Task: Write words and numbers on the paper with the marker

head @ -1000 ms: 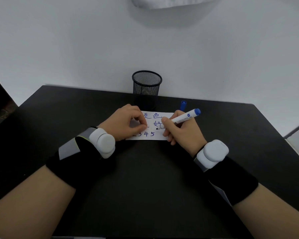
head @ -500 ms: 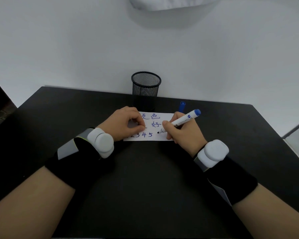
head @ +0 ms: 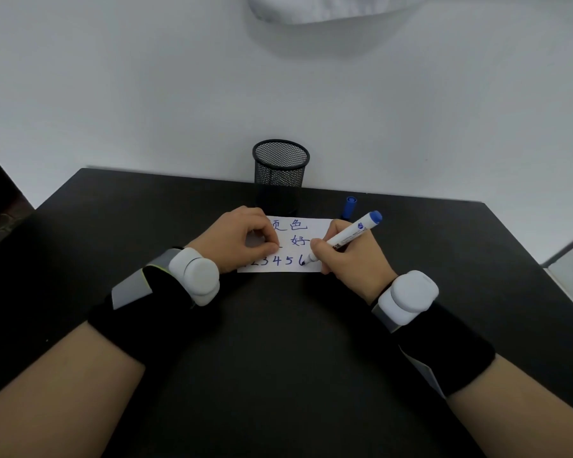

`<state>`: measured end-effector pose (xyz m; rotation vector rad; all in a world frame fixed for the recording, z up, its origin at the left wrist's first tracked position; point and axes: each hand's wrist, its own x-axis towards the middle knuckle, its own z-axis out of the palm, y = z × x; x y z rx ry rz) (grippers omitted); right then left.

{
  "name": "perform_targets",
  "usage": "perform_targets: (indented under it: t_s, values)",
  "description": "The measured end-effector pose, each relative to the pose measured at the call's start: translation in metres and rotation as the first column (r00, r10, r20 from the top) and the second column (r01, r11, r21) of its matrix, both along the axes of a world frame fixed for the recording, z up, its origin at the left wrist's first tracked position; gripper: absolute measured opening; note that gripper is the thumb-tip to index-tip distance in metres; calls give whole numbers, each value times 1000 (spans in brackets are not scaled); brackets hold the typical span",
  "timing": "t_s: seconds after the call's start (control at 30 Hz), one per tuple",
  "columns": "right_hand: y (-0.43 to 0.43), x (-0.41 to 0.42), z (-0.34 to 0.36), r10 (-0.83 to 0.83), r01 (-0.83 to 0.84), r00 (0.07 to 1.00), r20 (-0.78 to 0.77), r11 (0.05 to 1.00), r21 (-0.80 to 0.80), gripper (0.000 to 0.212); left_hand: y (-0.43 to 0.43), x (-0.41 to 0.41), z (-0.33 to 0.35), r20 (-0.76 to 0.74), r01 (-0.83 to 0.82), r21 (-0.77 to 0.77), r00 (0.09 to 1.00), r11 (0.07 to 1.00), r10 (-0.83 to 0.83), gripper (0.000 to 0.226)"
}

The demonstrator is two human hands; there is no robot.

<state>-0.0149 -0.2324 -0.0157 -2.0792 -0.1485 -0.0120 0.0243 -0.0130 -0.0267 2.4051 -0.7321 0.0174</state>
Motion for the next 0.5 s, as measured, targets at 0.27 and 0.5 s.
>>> perform_targets:
  t_s: [0.27, 0.5]
  values:
    - [-2, -2, 3, -30, 30, 1000, 1, 996, 81, 26, 0, -1, 1, -2, -2, 2, 1000, 1000, 2, 6]
    - [-3, 0, 2, -46, 50, 998, -37, 992, 115, 24, -1, -2, 2, 40, -2, 10, 999, 1000, 2, 9]
